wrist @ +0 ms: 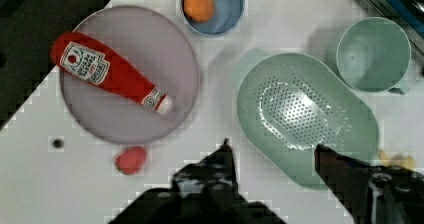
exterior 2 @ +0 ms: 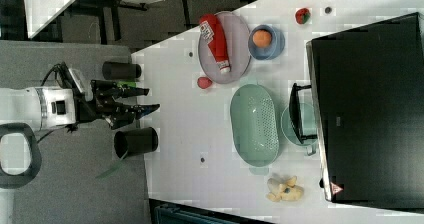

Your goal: Drag strainer right to left.

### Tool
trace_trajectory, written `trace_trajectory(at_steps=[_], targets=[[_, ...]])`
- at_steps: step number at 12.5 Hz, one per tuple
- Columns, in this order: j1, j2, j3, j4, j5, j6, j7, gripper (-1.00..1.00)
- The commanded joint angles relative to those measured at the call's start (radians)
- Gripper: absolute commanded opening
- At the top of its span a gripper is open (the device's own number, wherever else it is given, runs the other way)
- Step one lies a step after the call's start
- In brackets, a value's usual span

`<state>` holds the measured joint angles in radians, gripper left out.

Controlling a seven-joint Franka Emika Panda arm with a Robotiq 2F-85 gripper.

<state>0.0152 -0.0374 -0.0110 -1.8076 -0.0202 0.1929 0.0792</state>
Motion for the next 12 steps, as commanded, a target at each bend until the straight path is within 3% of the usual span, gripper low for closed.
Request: trace_trajectory(at_steps=[1, 3, 7, 12], targets=[[-0.028, -0.514, -0.059, -0.323, -0.014, -0.171, 0.005, 0.59], [-0.027, -0.51, -0.058, -0.339, -0.014, -0.167, 0.005, 1.0], [-0.026, -0.446, -0.047, -0.425, -0.014, -0.112, 0.044, 1.0], [-0.024, -0.25, -0.045, -0.569, -0.014, 0.175, 0.288, 1.0]])
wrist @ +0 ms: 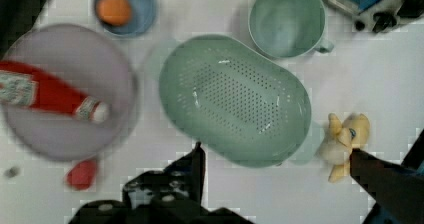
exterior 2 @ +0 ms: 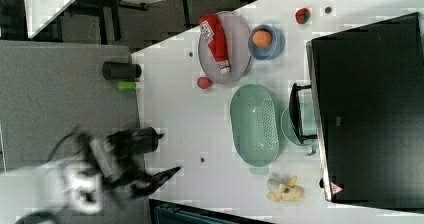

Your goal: Drag strainer right to left.

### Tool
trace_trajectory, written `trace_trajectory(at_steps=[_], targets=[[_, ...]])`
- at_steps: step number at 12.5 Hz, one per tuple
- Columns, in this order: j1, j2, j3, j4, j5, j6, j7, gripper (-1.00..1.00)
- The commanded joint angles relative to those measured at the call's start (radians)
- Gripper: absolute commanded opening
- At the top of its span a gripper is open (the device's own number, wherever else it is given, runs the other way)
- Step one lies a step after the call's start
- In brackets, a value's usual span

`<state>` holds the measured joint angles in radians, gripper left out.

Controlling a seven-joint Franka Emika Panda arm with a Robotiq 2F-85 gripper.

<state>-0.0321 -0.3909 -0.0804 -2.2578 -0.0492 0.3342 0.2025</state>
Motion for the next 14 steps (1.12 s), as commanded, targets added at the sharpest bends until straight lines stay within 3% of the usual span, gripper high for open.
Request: trace_trajectory(at_steps=[1, 7, 11, 14], targets=[[0.024, 0.152, 0.025, -0.139, 0.015, 0.104, 0.211, 1.0], [0.027, 0.443, 0.047, -0.202, 0.017, 0.546, 0.285, 1.0], [0.044, 0.604, 0.077, -0.219, 0.022, 0.745, 0.538, 1.0], [0.063, 0.699, 0.11, -0.224, 0.022, 0.881, 0.599, 1.0]])
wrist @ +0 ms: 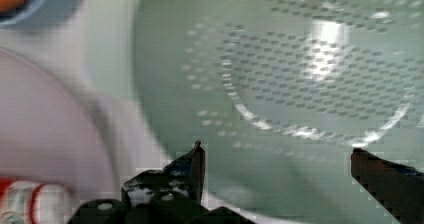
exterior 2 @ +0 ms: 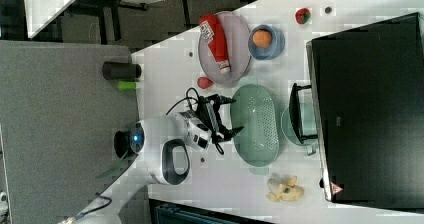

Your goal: Drag strainer right to left.

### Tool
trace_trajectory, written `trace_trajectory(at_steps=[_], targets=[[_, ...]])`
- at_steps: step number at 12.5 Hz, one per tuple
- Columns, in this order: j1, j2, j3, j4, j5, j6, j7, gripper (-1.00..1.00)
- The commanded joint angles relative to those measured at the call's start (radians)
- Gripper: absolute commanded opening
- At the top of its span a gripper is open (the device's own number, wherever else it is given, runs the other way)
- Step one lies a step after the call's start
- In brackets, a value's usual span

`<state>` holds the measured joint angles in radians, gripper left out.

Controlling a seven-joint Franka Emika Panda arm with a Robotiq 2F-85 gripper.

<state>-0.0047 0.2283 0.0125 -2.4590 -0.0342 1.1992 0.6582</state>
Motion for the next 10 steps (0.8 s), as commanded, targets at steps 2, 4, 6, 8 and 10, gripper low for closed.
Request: trace_trajectory(at_steps=[2, 4, 6, 8, 10], targets=[[0.047, 0.121, 0.023, -0.023, 0.007, 0.042, 0.144, 1.0], [0.055, 0.136, 0.024, -0.021, 0.007, 0.046, 0.144, 1.0], [0.071, 0.139, 0.031, -0.016, 0.008, 0.046, 0.144, 1.0], [0.093, 0.139, 0.039, -0.009, 0.01, 0.039, 0.17, 1.0], [0.12, 0.142, 0.051, -0.006, 0.011, 0.037, 0.219, 1.0]])
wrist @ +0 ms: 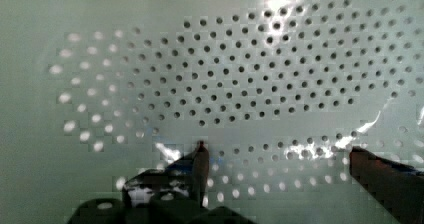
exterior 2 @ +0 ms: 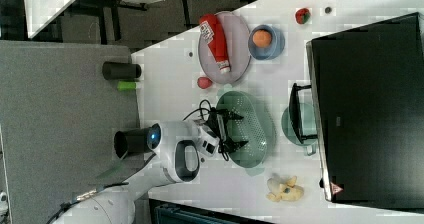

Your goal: Drag strainer right to left.

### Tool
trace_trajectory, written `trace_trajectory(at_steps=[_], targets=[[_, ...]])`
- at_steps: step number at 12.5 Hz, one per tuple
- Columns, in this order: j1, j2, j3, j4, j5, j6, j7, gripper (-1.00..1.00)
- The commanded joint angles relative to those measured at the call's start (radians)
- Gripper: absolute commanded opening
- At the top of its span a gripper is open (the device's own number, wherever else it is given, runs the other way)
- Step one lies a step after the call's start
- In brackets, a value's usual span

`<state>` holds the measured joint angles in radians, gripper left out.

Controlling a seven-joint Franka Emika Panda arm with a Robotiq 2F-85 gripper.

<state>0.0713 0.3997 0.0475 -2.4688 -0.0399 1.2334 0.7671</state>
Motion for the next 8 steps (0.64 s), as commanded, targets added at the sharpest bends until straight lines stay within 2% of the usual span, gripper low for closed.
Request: trace_trajectory(at_steps=[1, 8], targets=[[0.06, -0.024, 0.023, 0.007, 0.016, 0.002, 0.154, 1.0], [0.172, 0.024, 0.095, 0.091, 0.017, -0.042, 0.373, 1.0]])
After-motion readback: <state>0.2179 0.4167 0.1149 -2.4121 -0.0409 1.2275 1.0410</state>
